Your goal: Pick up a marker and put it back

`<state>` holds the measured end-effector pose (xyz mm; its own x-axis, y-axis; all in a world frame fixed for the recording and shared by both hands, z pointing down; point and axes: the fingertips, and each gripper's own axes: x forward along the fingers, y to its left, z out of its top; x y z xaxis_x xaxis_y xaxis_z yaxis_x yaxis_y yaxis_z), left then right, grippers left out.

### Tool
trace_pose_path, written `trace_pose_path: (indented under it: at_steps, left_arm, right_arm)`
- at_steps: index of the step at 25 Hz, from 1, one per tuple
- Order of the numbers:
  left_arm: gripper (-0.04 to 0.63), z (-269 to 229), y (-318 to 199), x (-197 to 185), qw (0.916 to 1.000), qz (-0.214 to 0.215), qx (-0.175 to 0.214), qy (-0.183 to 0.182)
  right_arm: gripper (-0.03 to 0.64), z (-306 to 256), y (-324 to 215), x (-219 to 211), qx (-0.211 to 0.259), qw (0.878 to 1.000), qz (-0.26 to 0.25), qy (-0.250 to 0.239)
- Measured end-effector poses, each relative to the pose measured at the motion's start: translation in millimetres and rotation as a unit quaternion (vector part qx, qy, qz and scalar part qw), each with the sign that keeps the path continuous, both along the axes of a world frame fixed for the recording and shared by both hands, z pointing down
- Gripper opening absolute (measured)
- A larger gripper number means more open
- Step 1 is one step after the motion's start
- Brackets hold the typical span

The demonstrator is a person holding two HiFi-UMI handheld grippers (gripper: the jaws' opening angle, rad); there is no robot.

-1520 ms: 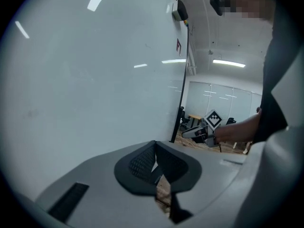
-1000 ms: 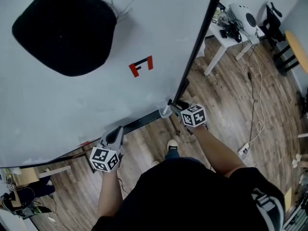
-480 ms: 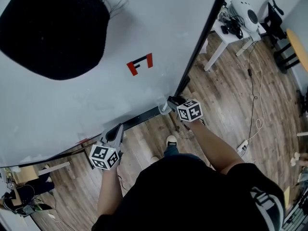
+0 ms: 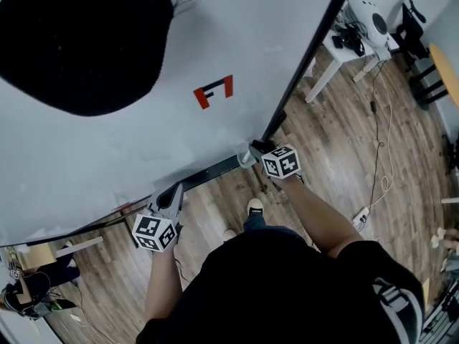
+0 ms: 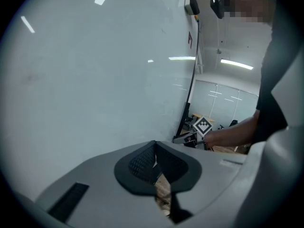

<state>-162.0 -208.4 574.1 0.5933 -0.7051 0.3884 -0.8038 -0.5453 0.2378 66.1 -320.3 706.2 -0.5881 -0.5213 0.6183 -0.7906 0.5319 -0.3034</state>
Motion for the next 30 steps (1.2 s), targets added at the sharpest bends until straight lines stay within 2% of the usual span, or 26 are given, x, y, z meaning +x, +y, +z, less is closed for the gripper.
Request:
trace_pose_path:
  at_steps: [18, 30]
  left_arm:
    - [0.014, -2, 9, 0, 1.0, 0.005, 0.001, 0.003]
    - [0.014, -16, 20, -1, 0.9997, 0.012, 0.022, 0.004]
  right_arm:
    - [0.061, -12, 8, 3, 0.019, 1.0, 0.001, 0.008]
    - [0.06, -61, 21, 4, 0.07, 0.998, 0.003, -0.002]
